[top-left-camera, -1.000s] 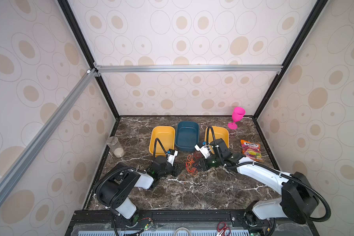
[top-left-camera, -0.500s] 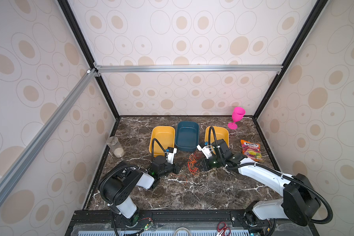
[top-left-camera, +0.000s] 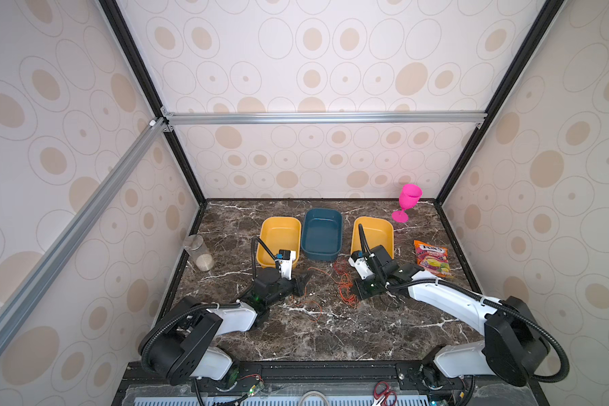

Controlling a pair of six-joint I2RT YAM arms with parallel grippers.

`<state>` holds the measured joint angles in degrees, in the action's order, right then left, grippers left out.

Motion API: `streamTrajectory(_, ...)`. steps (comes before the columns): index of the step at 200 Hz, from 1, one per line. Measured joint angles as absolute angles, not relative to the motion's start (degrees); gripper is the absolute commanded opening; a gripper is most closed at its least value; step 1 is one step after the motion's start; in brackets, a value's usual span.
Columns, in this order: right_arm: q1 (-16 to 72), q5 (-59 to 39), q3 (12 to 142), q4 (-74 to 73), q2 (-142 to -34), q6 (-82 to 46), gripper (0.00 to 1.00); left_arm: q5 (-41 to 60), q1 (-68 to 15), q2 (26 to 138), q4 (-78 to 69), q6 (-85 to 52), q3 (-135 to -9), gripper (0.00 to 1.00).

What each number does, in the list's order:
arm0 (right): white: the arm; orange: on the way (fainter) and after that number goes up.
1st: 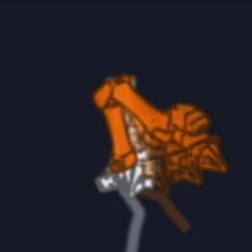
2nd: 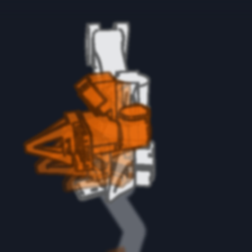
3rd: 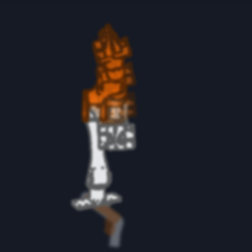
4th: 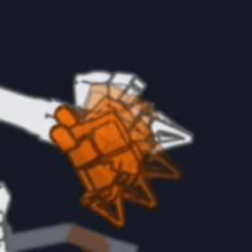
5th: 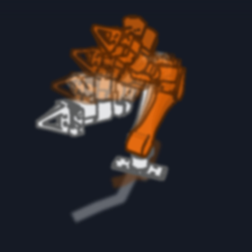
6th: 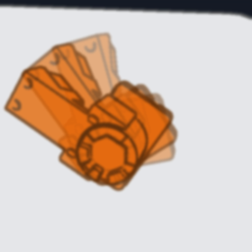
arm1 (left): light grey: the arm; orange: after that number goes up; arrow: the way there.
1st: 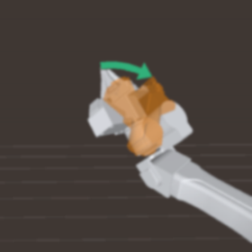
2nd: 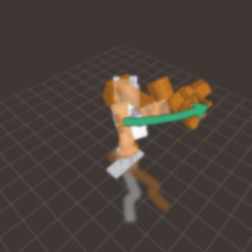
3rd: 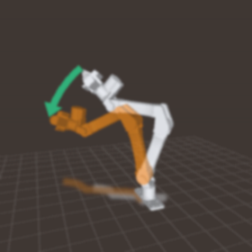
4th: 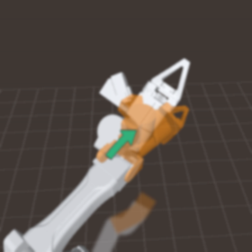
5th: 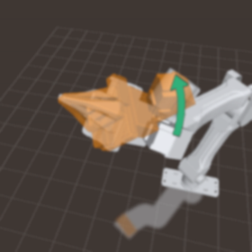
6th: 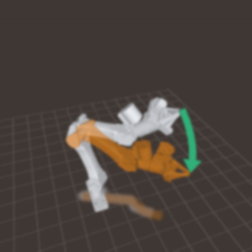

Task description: Untangle the cables

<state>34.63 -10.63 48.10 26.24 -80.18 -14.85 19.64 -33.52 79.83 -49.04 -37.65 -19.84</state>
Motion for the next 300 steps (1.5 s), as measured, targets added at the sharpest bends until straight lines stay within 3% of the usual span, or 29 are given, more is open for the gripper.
streamTrajectory(57,35.79,-1.89,51.57,29.10,-86.65,-19.53,0.12,17.56,-34.15,71.61,-39.35,-35.99,-19.42,0.00)
streamTrajectory(64,35.90,-1.48,51.75,29.10,-86.67,-20.14,0.21,17.26,-34.15,70.72,-38.02,-35.81,-19.40,0.00)
streamTrajectory(96,35.46,2.48,51.40,32.62,-86.85,-21.76,0.37,12.67,-33.06,65.56,-34.70,-35.35,-19.27,0.00)
streamTrajectory(131,35.29,3.79,51.07,34.04,-86.85,-22.09,0.42,10.70,-32.73,62.33,-32.47,-35.07,-19.27,0.00)
streamTrajectory(165,35.27,4.62,51.03,34.33,-86.85,-22.11,0.40,8.82,-32.18,59.29,-28.29,-34.70,-19.27,0.00)
streamTrajectory(178,35.18,4.91,50.83,34.33,-86.85,-22.17,0.32,8.01,-31.70,57.69,-26.76,-34.65,-19.27,0.00)
streamTrajectory(188,35.03,5.08,50.59,34.39,-86.85,-22.98,0.20,7.27,-31.22,56.42,-25.54,-34.65,-19.29,0.00)
streamTrajectory(198,34.72,5.28,50.37,34.50,-86.83,-22.76,0.16,6.44,-30.68,55.13,-24.21,-34.68,-19.29,0.00)
streamTrajectory(300,31.18,6.28,49.17,35.38,-85.34,-23.73,0.15,1.56,-22.37,49.17,-11.38,-35.75,-19.31,0.00)
